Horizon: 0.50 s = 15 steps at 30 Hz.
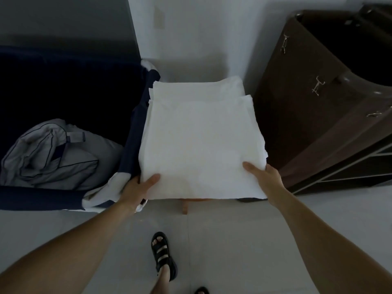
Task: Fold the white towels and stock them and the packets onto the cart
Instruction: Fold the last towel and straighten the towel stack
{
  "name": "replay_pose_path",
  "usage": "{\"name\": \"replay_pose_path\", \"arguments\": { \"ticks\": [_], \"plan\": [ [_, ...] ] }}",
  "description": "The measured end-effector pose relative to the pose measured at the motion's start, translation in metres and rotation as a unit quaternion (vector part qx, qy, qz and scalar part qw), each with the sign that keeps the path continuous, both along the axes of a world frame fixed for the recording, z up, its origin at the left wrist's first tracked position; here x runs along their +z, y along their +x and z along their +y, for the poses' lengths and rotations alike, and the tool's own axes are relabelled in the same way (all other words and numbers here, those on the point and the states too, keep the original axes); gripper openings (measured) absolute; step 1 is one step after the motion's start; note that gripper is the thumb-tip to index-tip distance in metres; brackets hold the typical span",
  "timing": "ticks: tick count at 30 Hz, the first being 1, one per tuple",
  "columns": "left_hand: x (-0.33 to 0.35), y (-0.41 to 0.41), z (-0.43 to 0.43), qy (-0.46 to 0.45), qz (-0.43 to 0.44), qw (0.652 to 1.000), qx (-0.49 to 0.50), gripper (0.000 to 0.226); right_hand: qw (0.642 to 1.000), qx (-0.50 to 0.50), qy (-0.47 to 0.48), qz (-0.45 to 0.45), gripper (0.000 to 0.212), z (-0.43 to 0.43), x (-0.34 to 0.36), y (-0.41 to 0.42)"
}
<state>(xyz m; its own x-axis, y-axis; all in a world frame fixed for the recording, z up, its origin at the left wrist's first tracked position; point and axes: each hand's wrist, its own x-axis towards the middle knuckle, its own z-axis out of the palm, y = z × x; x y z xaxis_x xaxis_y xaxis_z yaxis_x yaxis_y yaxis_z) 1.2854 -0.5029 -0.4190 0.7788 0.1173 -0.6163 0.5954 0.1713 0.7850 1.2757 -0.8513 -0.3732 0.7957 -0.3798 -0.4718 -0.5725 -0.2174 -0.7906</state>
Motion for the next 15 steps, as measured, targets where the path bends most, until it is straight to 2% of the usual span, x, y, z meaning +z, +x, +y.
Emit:
{"name": "replay_pose_path", "arguments": {
  "ticks": [3,6,9,12,15],
  "plan": [
    [0.007,-0.006,0.002,-0.001,0.020,0.999,-0.028,0.038,0.998,0.010,0.063,0.011,0.044,-0.005,0.000,-0.005],
    [0.018,-0.008,0.001,-0.011,0.022,0.999,-0.036,0.040,0.999,0.022,0.030,0.030,0.050,-0.007,0.002,-0.008],
    [0.036,-0.001,0.003,-0.051,0.075,0.995,-0.045,0.046,0.998,0.018,0.043,0.043,0.050,-0.011,0.009,-0.006],
    [0.052,0.005,0.009,-0.030,0.126,0.988,-0.088,0.042,0.994,0.020,0.085,0.071,0.050,-0.011,0.019,-0.006],
    [0.065,0.012,0.011,-0.029,0.156,0.983,-0.092,0.038,0.992,0.029,0.089,0.079,0.042,-0.011,0.031,-0.003]
  ]
}}
